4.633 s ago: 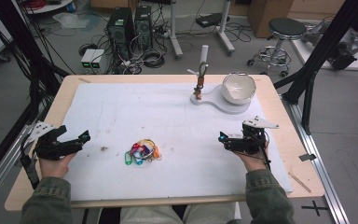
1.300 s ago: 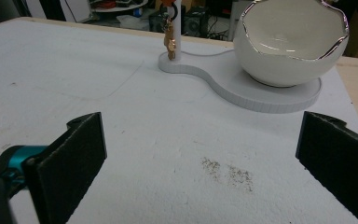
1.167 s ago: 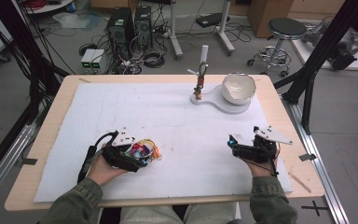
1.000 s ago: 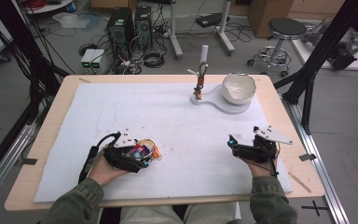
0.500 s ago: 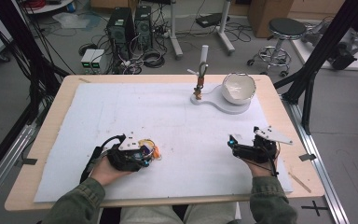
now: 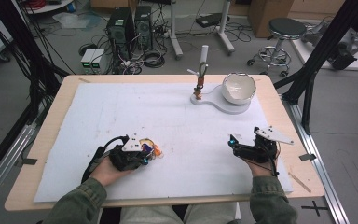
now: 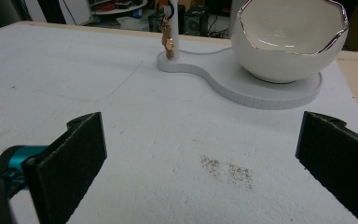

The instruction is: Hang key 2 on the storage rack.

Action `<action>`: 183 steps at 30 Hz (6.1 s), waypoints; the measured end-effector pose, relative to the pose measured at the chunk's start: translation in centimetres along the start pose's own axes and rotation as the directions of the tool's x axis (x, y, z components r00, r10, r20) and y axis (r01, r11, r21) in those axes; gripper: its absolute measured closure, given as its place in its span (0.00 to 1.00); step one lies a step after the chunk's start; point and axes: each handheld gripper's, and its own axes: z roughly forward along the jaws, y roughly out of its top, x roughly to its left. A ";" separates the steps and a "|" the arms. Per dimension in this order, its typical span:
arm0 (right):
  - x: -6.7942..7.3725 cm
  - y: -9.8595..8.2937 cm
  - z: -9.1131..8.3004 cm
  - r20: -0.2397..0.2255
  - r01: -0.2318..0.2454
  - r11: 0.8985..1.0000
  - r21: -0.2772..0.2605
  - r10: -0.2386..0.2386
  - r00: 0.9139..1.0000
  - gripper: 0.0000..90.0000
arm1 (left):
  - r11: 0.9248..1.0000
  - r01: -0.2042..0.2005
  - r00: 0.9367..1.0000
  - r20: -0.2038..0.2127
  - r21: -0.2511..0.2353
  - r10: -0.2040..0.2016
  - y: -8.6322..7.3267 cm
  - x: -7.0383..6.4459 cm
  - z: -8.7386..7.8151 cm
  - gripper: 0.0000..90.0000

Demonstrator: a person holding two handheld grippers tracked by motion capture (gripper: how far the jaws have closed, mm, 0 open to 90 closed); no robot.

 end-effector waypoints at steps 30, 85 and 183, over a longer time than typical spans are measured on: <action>-0.1 -0.1 -0.1 0.009 -0.005 1.000 -0.004 0.005 1.000 0.01 | 0.998 0.035 0.999 0.010 -0.061 -0.034 0.4 0.7 -1.9 0.92; -0.9 -0.1 -0.8 0.024 -0.045 0.998 -0.048 0.046 0.999 0.01 | 0.974 0.166 0.986 0.037 -0.156 -0.162 8.7 6.0 -5.4 0.92; -1.6 -0.3 -0.6 0.042 -0.042 0.997 -0.072 0.045 0.998 0.01 | 0.832 0.431 0.853 -0.145 -0.348 -0.502 23.5 13.9 1.2 0.93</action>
